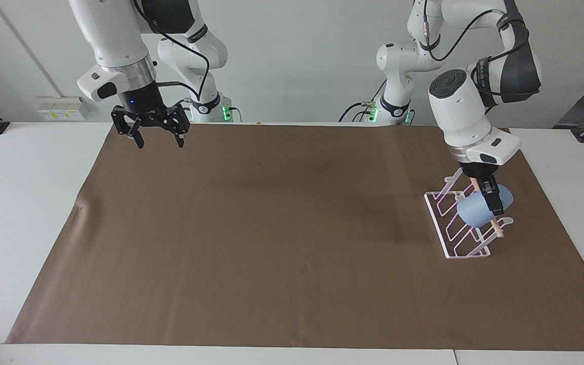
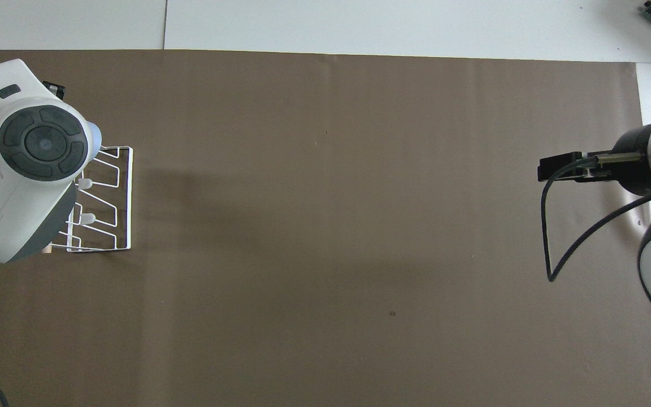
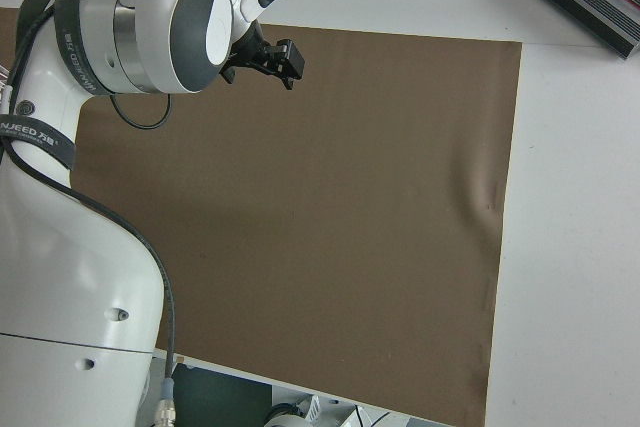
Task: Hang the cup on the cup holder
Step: 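Move the cup over the rack with the left gripper while the right gripper retracts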
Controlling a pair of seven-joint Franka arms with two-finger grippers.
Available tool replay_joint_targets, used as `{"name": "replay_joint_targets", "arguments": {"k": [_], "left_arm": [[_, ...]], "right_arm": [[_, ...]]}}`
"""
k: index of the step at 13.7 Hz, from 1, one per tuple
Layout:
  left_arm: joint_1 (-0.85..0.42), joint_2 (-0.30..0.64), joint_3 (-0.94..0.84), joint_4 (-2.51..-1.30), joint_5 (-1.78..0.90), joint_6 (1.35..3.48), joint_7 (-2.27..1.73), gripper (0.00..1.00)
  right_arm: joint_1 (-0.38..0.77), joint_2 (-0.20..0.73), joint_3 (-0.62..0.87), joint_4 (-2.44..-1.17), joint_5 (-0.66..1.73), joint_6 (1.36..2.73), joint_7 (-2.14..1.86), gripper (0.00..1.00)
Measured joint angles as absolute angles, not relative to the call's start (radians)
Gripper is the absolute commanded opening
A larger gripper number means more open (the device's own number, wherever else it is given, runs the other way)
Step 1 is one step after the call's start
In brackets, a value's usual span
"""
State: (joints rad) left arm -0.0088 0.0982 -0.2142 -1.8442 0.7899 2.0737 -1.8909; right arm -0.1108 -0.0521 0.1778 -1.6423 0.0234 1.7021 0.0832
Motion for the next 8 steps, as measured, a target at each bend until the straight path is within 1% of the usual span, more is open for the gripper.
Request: {"name": "replay_joint_targets", "arguments": {"k": [3, 4, 6, 7, 8], "left_arm": [[-0.006, 0.099, -0.214, -1.864, 0.808, 2.105, -1.891, 0.00], [-0.004, 0.099, -0.213, -1.870, 0.810, 2.113, -1.891, 0.00], [-0.002, 0.100, -0.213, -1.885, 0.818, 2.130, -1.891, 0.00], [-0.001, 0.100, -0.213, -1.893, 0.830, 2.134, -1.891, 0.00], [0.000, 0.100, -0.213, -1.902, 0.838, 2.143, -1.891, 0.00]], "right_arm": [[-0.111, -0.054, 0.161, -1.601, 0.021, 1.639, 0.086, 1.00], [-0.082, -0.054, 0.110, -1.586, 0.018, 1.620, 0.088, 1.00], [0.030, -0.054, -0.070, -1.553, 0.017, 1.586, 0.088, 1.00], [0.049, -0.054, -0.119, -1.544, 0.017, 1.574, 0.087, 1.00], [0.041, -0.053, -0.130, -1.543, 0.017, 1.570, 0.081, 1.00]]}}
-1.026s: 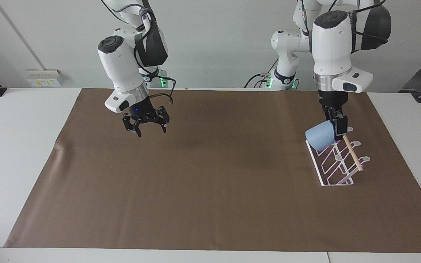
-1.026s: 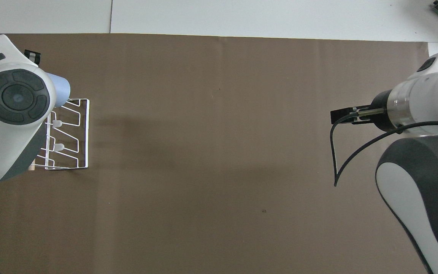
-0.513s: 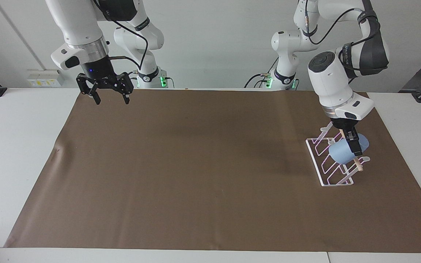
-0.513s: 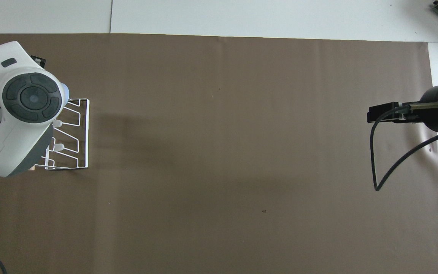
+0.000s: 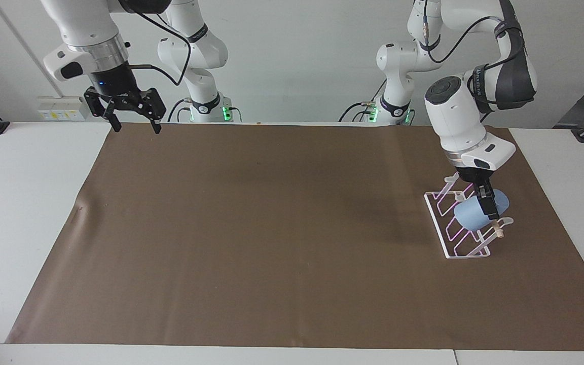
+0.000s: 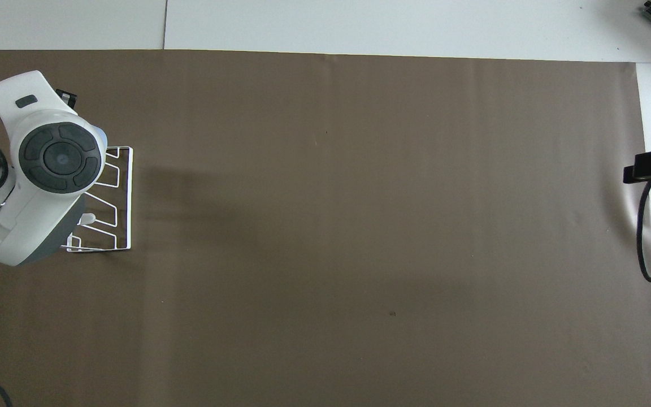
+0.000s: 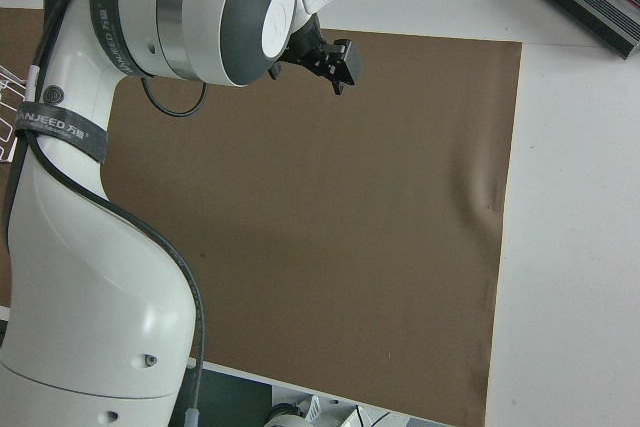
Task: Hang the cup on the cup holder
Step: 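Move the cup over the rack with the left gripper while the right gripper retracts, then lower the blue cup onto the rack's top hook with the left gripper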
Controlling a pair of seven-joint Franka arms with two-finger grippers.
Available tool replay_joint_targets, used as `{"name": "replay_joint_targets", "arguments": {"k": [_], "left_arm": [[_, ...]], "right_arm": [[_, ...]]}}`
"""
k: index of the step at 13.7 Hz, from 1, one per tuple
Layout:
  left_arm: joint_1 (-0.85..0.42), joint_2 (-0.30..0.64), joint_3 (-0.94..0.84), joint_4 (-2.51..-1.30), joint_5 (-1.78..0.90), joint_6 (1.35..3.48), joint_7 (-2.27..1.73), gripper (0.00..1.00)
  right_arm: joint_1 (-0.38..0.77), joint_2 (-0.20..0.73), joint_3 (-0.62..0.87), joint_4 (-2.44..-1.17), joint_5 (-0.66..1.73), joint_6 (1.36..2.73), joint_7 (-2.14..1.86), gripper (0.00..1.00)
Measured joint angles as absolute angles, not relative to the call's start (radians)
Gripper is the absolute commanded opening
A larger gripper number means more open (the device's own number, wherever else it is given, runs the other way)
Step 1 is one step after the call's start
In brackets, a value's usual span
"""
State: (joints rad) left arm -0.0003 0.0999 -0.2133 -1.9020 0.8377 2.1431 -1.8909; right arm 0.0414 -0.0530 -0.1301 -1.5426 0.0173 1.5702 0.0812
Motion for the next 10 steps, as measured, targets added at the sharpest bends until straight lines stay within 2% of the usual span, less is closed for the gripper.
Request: {"name": "replay_joint_targets", "arguments": {"k": [9, 10], "left_arm": [[0.010, 0.100, -0.214, -1.959, 0.874, 2.194, -1.891, 0.00], [0.010, 0.100, -0.214, -1.963, 0.874, 2.197, -1.891, 0.09]], "right_arm": [[-0.042, -0.042, -0.037, -1.545, 0.017, 1.570, 0.072, 1.00], [-0.052, -0.042, -0.030, -1.545, 0.017, 1.569, 0.070, 1.00]]}}
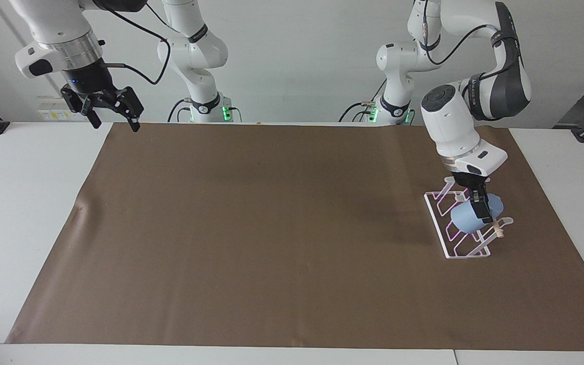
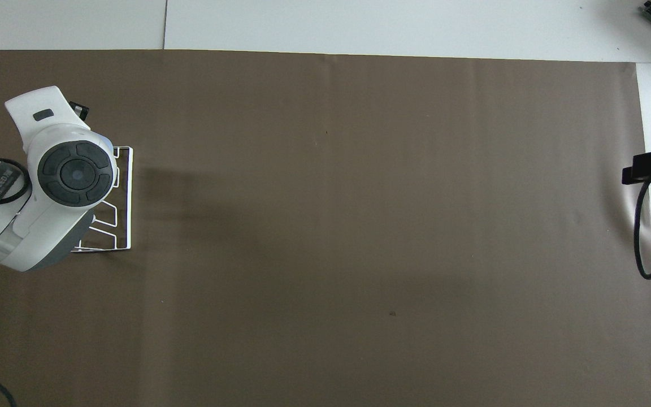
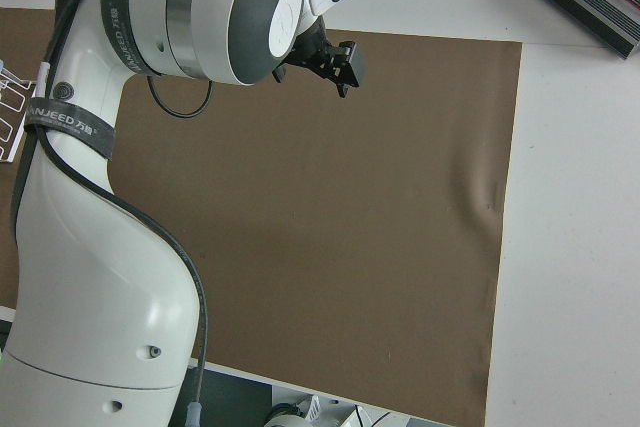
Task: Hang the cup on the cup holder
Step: 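Lower the blue cup onto the rack's top hook with the left gripper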
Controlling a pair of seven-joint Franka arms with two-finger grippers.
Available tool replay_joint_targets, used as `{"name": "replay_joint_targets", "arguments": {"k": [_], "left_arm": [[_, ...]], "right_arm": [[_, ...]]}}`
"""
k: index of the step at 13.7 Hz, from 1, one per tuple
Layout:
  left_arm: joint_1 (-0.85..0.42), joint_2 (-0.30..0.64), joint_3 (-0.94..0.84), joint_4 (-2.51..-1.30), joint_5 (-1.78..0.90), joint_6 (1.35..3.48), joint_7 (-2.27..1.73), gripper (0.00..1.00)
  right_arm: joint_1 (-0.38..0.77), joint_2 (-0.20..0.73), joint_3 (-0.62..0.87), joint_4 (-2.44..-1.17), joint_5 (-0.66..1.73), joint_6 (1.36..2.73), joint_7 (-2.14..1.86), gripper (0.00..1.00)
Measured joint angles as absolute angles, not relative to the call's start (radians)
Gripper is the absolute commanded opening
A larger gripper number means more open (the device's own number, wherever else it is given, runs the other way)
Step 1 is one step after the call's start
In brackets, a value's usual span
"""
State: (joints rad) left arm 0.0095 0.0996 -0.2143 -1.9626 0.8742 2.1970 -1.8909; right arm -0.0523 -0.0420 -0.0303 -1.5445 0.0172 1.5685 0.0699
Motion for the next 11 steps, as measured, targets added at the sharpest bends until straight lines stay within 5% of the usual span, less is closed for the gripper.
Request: {"name": "replay_joint_targets", "arguments": {"k": [1, 3, 7, 11], "left_arm": [[0.010, 0.099, -0.214, -1.968, 0.874, 2.202, -1.891, 0.30], [0.010, 0.099, -0.214, -1.975, 0.874, 2.207, -1.891, 0.54], [0.010, 0.097, -0.214, -1.976, 0.874, 2.208, -1.891, 0.82], [0.010, 0.094, -0.214, -1.976, 0.875, 2.208, -1.891, 0.89]], "right_arm": [[-0.062, -0.042, -0.016, -1.544, 0.016, 1.559, 0.070, 1.00], [-0.078, -0.037, 0.009, -1.544, 0.012, 1.524, 0.070, 1.00], [-0.084, 0.001, 0.023, -1.533, 0.006, 1.523, 0.070, 1.00], [-0.056, 0.005, 0.022, -1.530, 0.004, 1.523, 0.070, 1.00]]}}
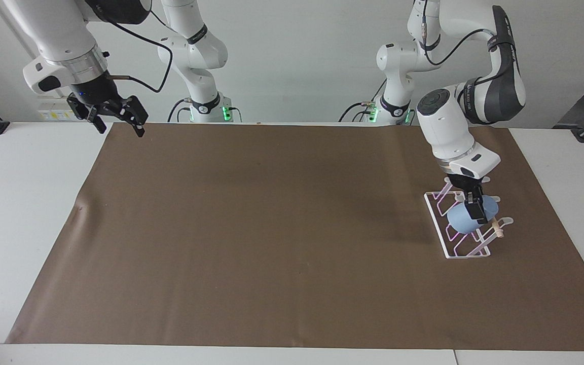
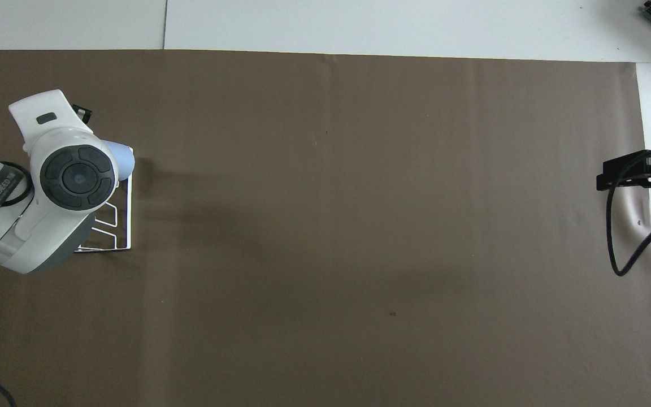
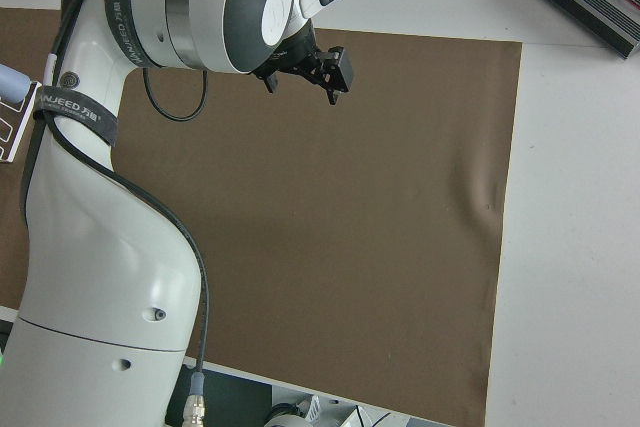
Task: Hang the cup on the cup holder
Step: 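Lower the blue cup onto the rack's top hook with the left gripper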
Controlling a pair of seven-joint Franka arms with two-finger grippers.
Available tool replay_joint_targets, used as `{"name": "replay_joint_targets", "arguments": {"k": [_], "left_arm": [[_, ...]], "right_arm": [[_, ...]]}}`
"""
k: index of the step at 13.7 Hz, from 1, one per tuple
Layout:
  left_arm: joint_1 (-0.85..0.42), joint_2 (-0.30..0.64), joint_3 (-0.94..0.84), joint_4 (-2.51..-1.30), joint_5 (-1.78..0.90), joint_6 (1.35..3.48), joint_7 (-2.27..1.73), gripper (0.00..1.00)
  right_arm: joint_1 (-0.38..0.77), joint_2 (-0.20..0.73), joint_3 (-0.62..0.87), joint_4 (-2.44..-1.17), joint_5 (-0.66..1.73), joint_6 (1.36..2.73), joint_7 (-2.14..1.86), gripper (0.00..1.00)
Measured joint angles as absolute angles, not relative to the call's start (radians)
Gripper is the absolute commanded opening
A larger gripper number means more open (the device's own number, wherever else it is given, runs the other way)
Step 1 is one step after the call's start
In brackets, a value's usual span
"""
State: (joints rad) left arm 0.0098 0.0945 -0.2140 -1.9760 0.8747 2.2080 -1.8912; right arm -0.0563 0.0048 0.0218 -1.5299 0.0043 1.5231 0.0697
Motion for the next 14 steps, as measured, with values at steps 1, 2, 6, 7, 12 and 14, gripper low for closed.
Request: {"name": "replay_joint_targets", "arguments": {"k": [1, 2, 6, 7, 12, 14], "left_arm": [[0.010, 0.094, -0.214, -1.976, 0.875, 2.208, -1.891, 0.90], [0.010, 0.093, -0.214, -1.976, 0.875, 2.208, -1.891, 0.91], [0.009, 0.090, -0.218, -1.975, 0.878, 2.206, -1.885, 0.97], [0.009, 0.089, -0.220, -1.973, 0.879, 2.202, -1.877, 1.00], [-0.016, 0.078, -0.238, -1.949, 0.876, 2.179, -1.771, 1.00], [-0.036, 0.075, -0.241, -1.936, 0.869, 2.160, -1.724, 1.00]], "right_arm": [[-0.053, 0.005, 0.022, -1.529, 0.003, 1.523, 0.070, 1.00], [-0.054, 0.005, 0.020, -1.528, 0.002, 1.523, 0.070, 1.00], [-0.042, 0.003, -0.006, -1.529, 0.002, 1.502, 0.070, 1.00], [-0.041, -0.003, -0.010, -1.540, 0.002, 1.500, 0.070, 1.00], [-0.039, -0.023, -0.011, -1.566, 0.002, 1.500, 0.058, 1.00], [-0.038, -0.025, -0.011, -1.569, 0.002, 1.500, 0.051, 1.00]]}}
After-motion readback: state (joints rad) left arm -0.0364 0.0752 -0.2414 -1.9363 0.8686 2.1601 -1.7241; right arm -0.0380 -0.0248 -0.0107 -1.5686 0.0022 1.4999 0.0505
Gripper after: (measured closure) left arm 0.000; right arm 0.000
